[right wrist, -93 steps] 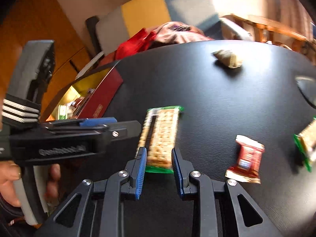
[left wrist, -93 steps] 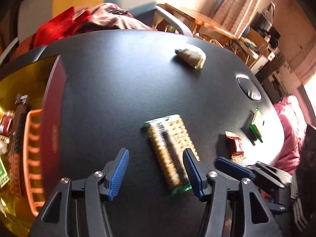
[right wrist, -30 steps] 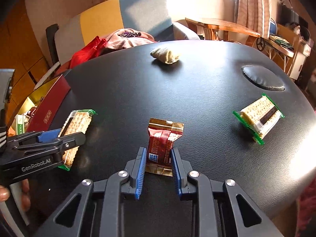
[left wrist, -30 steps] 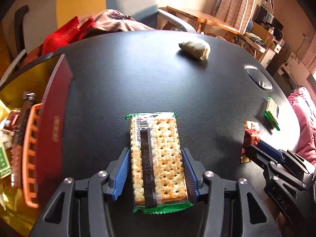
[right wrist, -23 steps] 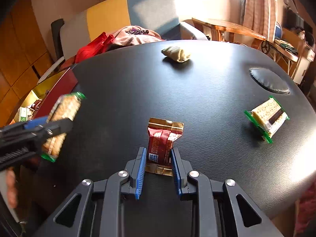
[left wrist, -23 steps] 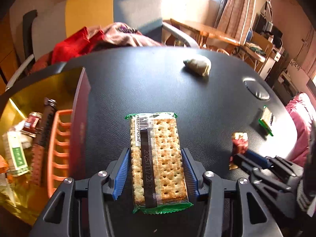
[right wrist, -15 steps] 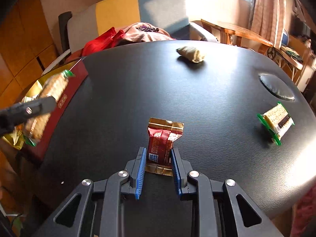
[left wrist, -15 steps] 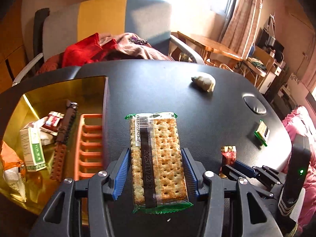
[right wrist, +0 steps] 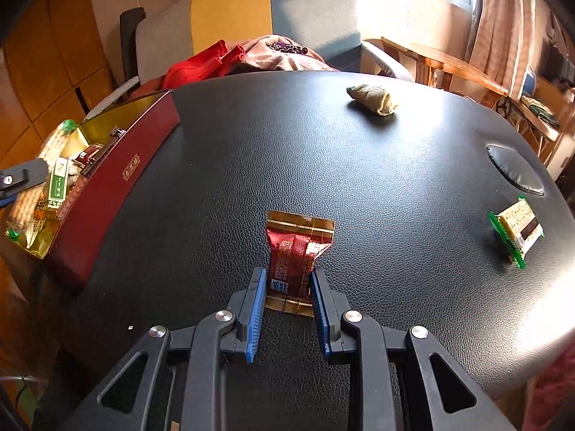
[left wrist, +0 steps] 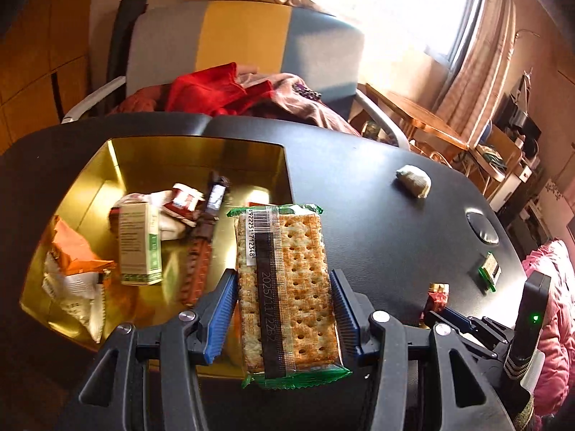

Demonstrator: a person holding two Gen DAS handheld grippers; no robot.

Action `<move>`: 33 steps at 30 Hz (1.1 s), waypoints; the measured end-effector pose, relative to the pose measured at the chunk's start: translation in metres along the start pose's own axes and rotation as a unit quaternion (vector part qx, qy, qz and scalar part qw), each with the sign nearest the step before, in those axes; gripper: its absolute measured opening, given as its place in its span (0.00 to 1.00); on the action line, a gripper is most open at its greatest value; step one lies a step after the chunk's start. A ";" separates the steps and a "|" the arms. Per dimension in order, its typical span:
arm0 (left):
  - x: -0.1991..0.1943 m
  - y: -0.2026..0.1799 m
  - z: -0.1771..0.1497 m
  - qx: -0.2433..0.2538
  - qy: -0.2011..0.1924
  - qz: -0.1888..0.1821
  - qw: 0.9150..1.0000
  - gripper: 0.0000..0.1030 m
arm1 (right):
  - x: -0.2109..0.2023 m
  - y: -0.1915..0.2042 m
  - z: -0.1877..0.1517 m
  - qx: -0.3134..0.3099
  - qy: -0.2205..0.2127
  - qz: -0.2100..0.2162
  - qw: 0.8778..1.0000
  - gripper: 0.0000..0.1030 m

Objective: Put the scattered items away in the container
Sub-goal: 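Carry the cracker packet with the left tool over the gold box while the right tool holds the candy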

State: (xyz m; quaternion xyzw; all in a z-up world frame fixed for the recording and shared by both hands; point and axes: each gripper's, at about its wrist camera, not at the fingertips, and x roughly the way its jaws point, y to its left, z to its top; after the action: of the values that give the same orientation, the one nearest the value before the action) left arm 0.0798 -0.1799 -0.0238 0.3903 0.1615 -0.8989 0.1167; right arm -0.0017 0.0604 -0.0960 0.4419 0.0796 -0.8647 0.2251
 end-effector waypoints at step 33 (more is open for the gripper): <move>0.021 0.063 0.012 -0.025 0.011 0.071 0.997 0.51 | 0.005 -0.001 0.001 -0.003 -0.011 0.011 1.000 0.25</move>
State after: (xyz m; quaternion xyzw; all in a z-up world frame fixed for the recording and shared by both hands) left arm 0.0790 -0.2445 -0.0446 0.4081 0.1565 -0.8795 0.1883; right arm -0.0055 0.0592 -0.0991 0.4324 0.0748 -0.8669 0.2363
